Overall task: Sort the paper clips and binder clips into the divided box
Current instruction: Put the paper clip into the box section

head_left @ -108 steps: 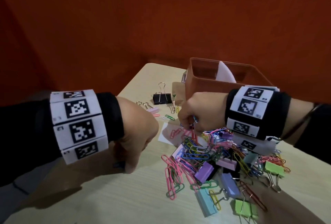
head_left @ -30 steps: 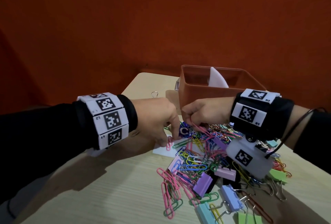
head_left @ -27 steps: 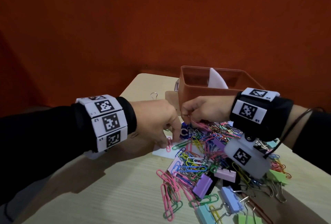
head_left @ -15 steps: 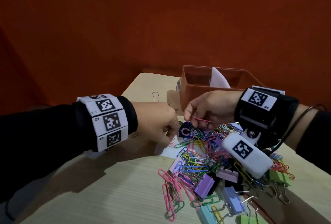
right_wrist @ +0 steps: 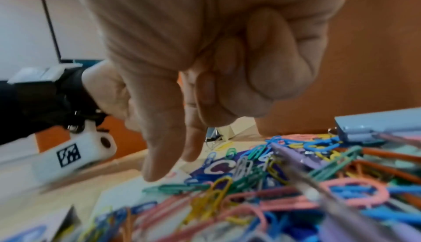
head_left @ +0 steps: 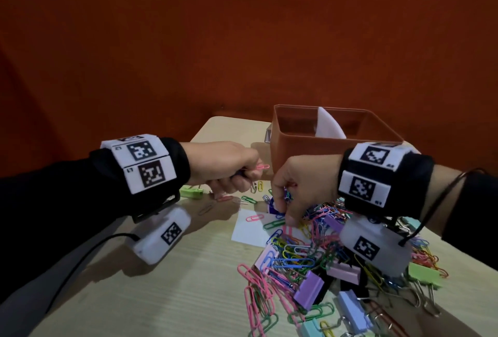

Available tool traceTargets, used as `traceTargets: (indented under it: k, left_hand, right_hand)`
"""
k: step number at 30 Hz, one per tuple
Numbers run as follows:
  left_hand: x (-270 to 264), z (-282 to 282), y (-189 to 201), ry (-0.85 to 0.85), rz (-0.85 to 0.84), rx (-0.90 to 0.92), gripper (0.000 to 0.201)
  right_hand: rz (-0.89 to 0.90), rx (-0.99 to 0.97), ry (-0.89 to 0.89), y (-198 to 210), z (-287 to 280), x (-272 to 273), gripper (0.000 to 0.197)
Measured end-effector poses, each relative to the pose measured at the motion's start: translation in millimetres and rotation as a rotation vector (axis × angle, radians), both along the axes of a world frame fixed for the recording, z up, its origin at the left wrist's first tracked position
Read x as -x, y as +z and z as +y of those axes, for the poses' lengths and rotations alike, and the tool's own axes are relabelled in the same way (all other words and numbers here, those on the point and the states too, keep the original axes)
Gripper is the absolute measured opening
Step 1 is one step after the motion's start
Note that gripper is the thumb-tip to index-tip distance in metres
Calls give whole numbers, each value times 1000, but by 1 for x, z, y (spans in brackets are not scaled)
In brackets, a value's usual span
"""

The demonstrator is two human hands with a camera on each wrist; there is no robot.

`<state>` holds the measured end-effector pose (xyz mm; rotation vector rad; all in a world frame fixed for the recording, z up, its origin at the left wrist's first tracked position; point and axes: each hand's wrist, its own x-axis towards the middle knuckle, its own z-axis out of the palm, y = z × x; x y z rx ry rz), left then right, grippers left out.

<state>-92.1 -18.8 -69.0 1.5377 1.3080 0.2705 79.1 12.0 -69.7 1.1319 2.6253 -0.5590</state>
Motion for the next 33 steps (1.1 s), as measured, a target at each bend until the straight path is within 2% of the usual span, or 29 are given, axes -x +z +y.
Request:
traceTargets:
  k: [5,8,12,14,16,19,21,24,26,29,33]
  left_hand:
    - [-1,3,4,111,2,-79,49]
    - [0,2,9,84,-21,-141,50]
    - [2,4,10,51,-6,-155,43]
    - [3,5,8,52,69,-181,36]
    - [5,4,5,-2,242,-275,31]
    - [-4,-2,-2,-177,505,-396,23]
    - [-14,-5,-6,-243,641,-461,21]
    - [-28,-4,-12,-315,774,-543,20]
    - [-33,-3,-12,-336,833,-591,14]
    - [-34,1,-14,-354,832,-610,9]
    - [-31,7,-19,-343,773,-474,9]
  right_hand:
    - [-97,-104,99,-4,-4,10,25]
    - [-128,-115,117,-5,-3,13,21]
    - [-114,-135,134,-6,-2,10,6]
    - [-96,-155,122,-4,-1,6,7]
    - [-73,-160,56,-2,3,2,17]
    - [148,-47,-11,4,12,-3,23]
    - [93,49,-111,9,18,-13,33]
    - [106,85,-215,7,18,-25,33]
    - [152,66,-234,4,16,-27,28]
    - [181,34,-215,4,13,-29,18]
    - [217,22,-214,4,11,-34,17]
